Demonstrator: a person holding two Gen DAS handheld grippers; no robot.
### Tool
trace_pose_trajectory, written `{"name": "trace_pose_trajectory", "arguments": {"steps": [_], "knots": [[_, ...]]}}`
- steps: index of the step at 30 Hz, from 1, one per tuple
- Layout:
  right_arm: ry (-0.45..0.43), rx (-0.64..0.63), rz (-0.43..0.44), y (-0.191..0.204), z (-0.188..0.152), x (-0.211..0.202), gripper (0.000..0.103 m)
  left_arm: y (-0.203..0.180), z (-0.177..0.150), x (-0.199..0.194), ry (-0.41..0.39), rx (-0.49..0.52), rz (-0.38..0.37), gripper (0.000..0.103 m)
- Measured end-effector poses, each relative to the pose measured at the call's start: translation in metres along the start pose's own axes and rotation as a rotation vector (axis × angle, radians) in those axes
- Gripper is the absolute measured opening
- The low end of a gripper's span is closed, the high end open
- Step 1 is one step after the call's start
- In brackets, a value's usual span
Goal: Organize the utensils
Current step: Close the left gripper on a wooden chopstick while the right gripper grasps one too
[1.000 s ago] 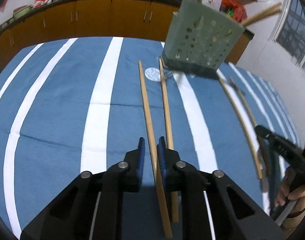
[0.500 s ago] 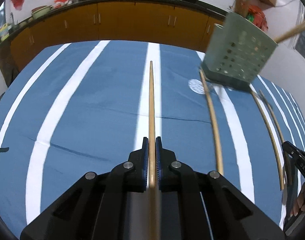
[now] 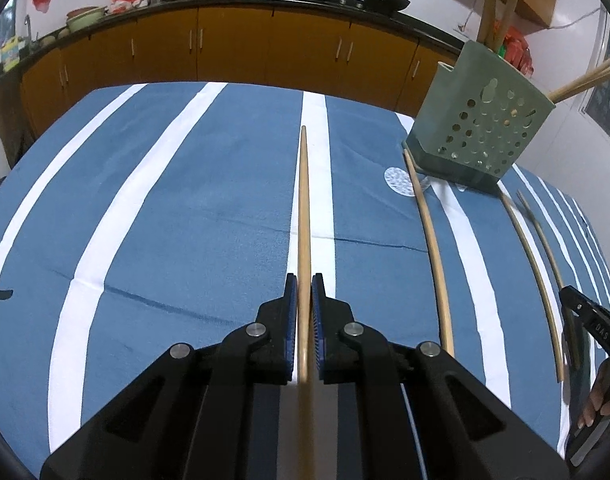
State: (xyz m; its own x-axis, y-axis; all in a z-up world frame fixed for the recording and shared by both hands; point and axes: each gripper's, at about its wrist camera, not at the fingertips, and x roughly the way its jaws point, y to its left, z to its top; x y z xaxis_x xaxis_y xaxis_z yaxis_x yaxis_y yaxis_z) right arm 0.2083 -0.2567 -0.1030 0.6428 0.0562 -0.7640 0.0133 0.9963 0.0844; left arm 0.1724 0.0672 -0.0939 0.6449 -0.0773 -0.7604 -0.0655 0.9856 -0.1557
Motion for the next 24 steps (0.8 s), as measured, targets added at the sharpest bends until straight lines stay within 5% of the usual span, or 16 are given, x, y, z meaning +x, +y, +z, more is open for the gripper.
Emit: {"name": "trace_pose_trajectory", "arguments": {"steps": [24], "knots": [[0.002,-0.001,-0.001,0.0005,-0.0001,0.0001,0.01,0.0019,-0.0002,-0.0002,0.0,-0.01,-0.01,0.009]]}}
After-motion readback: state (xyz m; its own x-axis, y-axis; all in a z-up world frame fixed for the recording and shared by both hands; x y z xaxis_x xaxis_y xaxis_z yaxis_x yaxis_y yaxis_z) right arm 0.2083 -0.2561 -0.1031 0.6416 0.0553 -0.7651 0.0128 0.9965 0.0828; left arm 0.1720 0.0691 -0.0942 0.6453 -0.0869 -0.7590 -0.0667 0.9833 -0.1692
